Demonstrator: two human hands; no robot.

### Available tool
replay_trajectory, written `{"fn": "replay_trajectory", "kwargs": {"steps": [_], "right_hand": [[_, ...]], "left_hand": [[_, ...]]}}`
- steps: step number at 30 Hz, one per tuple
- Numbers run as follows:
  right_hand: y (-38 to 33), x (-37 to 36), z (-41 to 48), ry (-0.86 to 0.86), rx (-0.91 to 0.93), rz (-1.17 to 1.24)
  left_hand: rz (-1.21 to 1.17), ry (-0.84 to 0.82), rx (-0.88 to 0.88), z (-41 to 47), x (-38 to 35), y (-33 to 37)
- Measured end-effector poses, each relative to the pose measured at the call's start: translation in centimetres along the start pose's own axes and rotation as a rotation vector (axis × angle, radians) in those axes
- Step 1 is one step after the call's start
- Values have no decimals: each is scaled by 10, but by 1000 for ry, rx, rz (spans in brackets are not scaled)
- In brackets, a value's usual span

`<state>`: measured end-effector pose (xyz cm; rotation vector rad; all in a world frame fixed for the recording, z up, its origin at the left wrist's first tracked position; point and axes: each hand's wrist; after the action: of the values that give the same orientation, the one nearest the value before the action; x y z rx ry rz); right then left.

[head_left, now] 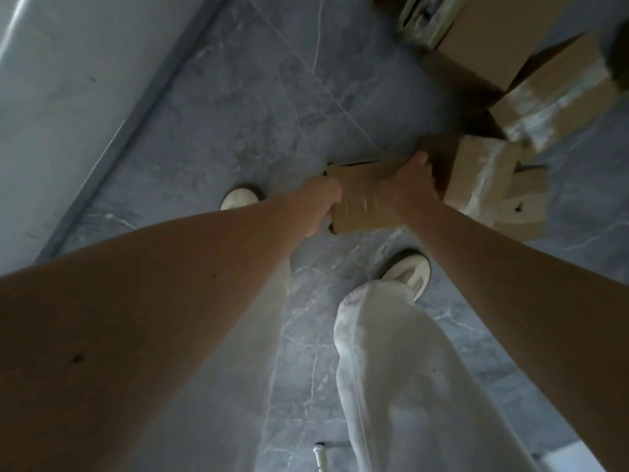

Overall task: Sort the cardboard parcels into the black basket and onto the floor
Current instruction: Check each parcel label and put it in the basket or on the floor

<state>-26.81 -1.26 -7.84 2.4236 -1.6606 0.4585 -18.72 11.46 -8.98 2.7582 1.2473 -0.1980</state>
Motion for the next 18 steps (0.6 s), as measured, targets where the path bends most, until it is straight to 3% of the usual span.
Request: {"fn": "replay_trajectory", "kwargs": {"steps": [2,4,7,11,18], "right_hand": [[-7,19,-9,-29,19,-46],[-16,42,-28,-23,37,-68],[-36,80,-68,30,89,236],[-59,147,-140,30,102,860],[-39,272,-266,113,181,1069]], "left_hand": [[-46,25,33,-22,-9,14],[-78,13,-42,-51,-9,28],[-156,51,-162,-106,-6,58],[-235,37,-343,-205,-7,114],[120,42,-655,-374,-58,181]]}}
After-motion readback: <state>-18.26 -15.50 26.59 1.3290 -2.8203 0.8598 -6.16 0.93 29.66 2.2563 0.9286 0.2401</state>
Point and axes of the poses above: each hand's wrist, its own z-axis towards the middle knuckle, its own x-axis out of the back of the hand, y = z × x, and after that the axes turned 13 degrees about -y, right-handed
